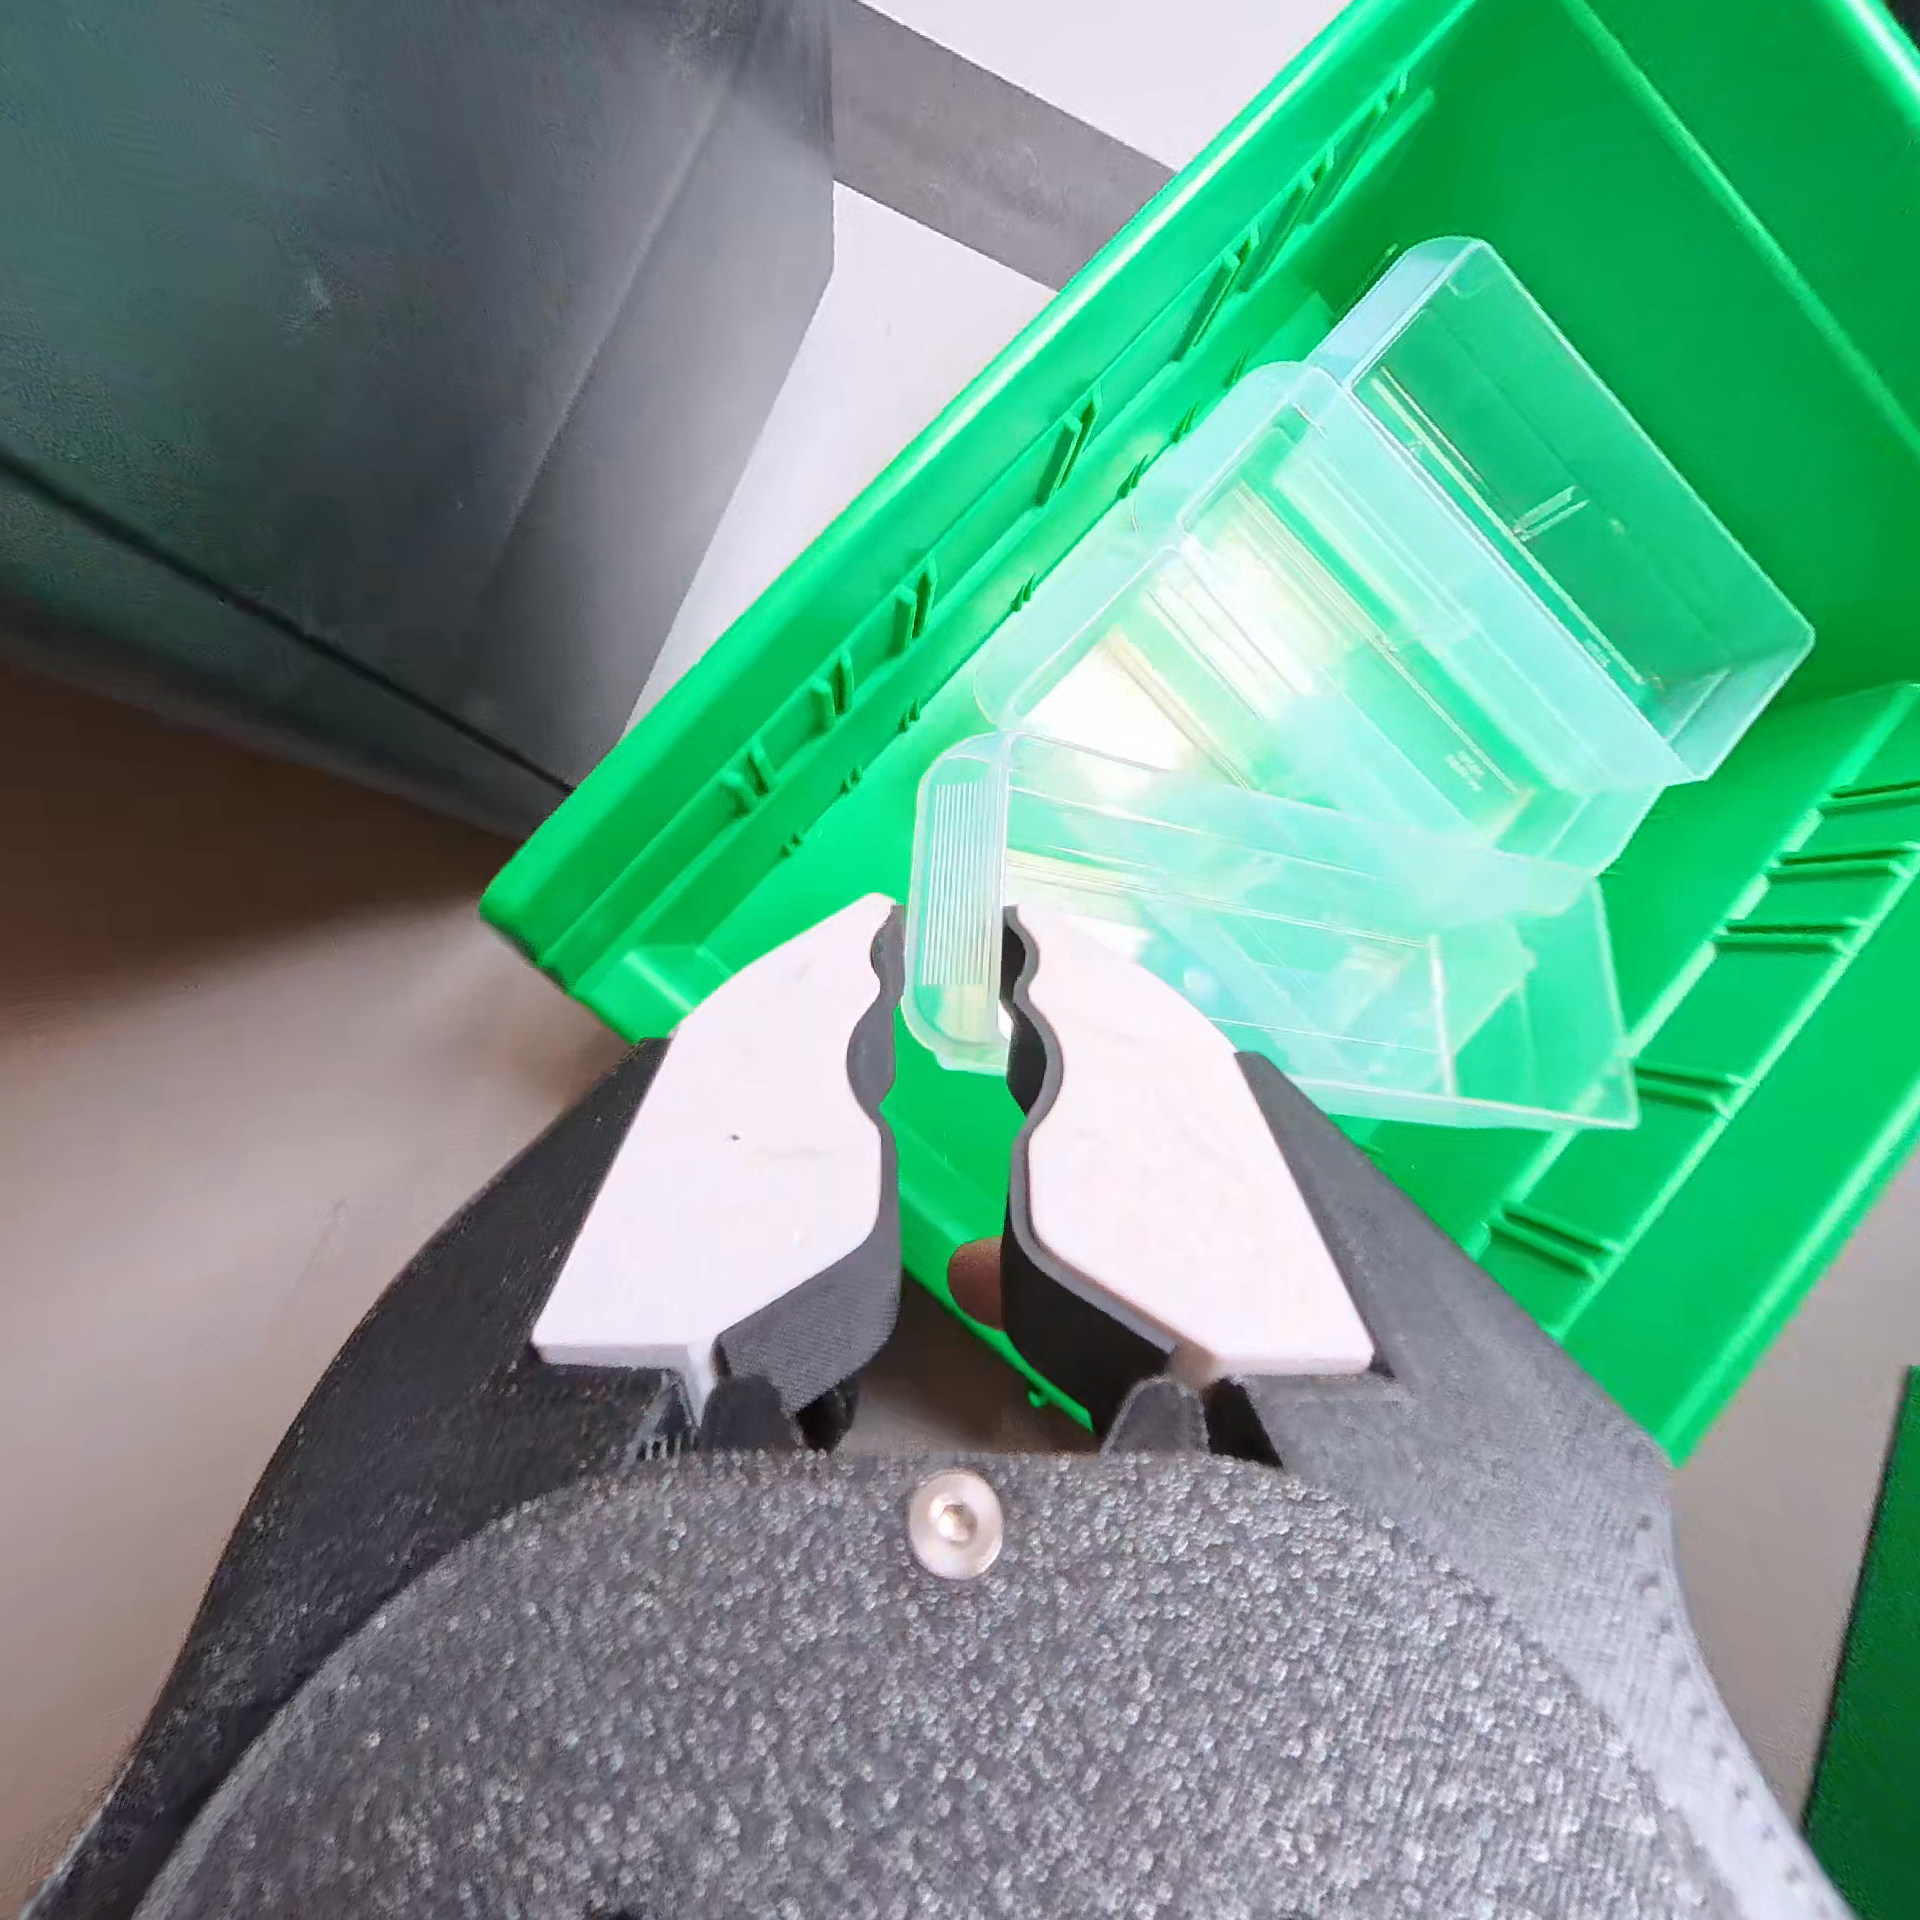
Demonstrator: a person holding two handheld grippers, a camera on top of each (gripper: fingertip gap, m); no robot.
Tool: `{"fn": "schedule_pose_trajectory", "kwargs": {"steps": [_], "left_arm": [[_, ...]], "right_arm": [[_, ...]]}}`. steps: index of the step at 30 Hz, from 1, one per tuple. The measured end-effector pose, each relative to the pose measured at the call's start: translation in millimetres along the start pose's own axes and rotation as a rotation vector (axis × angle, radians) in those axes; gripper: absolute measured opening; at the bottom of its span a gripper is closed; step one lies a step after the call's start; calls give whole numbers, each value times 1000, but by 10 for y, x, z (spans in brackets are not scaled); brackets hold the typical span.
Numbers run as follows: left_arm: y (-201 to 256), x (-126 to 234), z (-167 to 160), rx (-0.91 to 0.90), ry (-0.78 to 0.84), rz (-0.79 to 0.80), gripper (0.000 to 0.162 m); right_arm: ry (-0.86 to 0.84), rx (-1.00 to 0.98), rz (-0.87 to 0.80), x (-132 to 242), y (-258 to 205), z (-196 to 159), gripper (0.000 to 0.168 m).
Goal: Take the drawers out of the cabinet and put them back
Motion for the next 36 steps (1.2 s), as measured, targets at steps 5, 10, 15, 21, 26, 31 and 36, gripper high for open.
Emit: {"fn": "schedule_pose_trajectory", "kwargs": {"steps": [5,10,15,21,26,31,36], "left_arm": [[1,1,1,-4,-1,-1,0],[1,1,0,-5,0,-2,0],[0,1,-1,-2,4,-9,0],[-3,-3,-2,-2,5,-5,0],[-3,-3,-2,8,12,-6,0],[-3,-9,-2,19,18,-13,0],[6,-2,2,-4,6,-3,0]], "right_arm": [[12,-37,13,-218,4,119,15],[-7,-77,19,-300,29,182,14],[-35,-73,20,-284,41,96,14],[22,-62,13,-124,14,71,13],[47,-103,11,162,-32,-55,13],[-36,-250,137,140,-175,-305,14],[-118,-334,200,-71,-159,-243,17]]}}
Point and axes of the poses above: each gripper's, where its closed fingertips meet, x back along the fingers, z out of its top, y = z × x across the jaws, the point moved 2 cm from there along x, back along the fingers, and after that the axes turned 10 degrees about -x, right-handed, at the moved point
